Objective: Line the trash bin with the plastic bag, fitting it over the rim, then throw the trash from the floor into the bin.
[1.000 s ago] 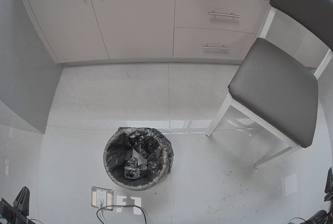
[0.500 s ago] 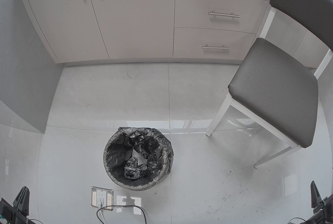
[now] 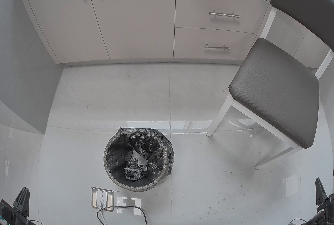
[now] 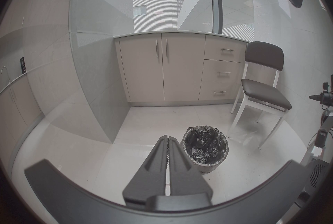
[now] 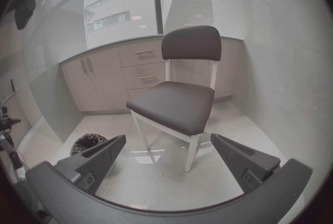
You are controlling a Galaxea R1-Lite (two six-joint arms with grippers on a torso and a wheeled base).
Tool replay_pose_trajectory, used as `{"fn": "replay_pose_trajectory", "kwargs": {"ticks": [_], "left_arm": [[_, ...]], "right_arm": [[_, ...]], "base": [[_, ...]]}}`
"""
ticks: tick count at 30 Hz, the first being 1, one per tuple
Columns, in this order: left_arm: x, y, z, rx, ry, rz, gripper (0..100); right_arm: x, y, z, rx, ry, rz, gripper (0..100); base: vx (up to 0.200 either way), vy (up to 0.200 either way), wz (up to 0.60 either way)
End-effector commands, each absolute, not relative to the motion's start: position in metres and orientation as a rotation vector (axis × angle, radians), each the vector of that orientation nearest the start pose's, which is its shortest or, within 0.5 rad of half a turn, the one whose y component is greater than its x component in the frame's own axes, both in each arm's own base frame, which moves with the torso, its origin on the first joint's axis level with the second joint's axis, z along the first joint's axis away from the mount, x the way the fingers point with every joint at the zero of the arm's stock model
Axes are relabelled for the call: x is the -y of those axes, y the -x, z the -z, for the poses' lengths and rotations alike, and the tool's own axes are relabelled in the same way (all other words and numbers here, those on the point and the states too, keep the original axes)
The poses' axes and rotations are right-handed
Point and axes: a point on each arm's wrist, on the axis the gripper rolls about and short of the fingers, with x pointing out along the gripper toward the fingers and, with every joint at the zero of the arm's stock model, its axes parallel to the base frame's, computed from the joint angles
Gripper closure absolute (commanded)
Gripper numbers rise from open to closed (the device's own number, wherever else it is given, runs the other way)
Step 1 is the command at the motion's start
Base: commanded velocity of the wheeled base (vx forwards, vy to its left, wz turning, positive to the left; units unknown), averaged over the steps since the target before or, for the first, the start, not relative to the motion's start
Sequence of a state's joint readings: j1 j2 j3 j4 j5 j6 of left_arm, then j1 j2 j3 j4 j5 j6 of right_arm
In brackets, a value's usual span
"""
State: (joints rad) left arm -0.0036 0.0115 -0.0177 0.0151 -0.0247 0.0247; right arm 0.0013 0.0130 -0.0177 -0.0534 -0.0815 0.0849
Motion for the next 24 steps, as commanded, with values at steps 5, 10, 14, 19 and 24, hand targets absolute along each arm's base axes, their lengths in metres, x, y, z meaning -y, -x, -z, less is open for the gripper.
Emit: {"fn": "replay_pose_trajectory", "kwargs": {"ticks": [5, 10, 14, 19, 24], "left_arm": [[0.0005, 0.0233, -0.0756, -0.009, -0.024, 0.028, 100], [0.0005, 0.0232, -0.0752, -0.01, -0.024, 0.028, 100], [0.0005, 0.0233, -0.0756, -0.009, -0.024, 0.028, 100], [0.0005, 0.0232, -0.0752, -0.01, -0.024, 0.028, 100], [0.0005, 0.0233, -0.0756, -0.009, -0.024, 0.028, 100]], "right_arm": [[0.0002, 0.0228, -0.0747, -0.008, 0.006, 0.011, 0], [0.0002, 0.0228, -0.0756, 0.001, 0.015, 0.008, 0], [0.0002, 0.0228, -0.0756, 0.001, 0.014, 0.006, 0], [0.0002, 0.0228, -0.0756, 0.002, 0.012, 0.005, 0], [0.0002, 0.0228, -0.0758, 0.003, 0.012, 0.006, 0]], "base": [[0.0, 0.0, 0.0], [0.0, 0.0, 0.0], [0.0, 0.0, 0.0], [0.0, 0.0, 0.0], [0.0, 0.0, 0.0]]}}
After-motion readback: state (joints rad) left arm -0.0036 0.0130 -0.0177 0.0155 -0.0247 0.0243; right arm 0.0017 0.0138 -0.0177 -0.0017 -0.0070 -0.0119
